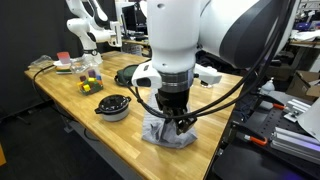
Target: Unfold the towel on the table
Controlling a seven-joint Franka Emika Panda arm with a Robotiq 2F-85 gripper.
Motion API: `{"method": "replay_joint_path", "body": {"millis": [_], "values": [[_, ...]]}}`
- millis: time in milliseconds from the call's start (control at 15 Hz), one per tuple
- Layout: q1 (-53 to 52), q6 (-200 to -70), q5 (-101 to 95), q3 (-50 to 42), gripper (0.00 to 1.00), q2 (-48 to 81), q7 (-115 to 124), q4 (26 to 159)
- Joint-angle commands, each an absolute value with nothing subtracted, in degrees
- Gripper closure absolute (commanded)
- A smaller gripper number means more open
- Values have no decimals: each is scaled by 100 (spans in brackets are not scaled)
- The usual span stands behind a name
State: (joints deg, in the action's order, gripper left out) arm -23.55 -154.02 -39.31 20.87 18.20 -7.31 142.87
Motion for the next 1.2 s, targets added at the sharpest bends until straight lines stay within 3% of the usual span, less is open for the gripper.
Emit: {"method": "replay_joint_path", "body": {"millis": [0, 133, 1133], "values": [[-2234, -15392, -3405, 2247, 15, 1646, -1266, 14417], [-2218, -15374, -3182, 2229, 1, 1636, -1444, 14438], [-2288, -15389, -3006, 2021, 0, 1752, -1468, 14316]]}}
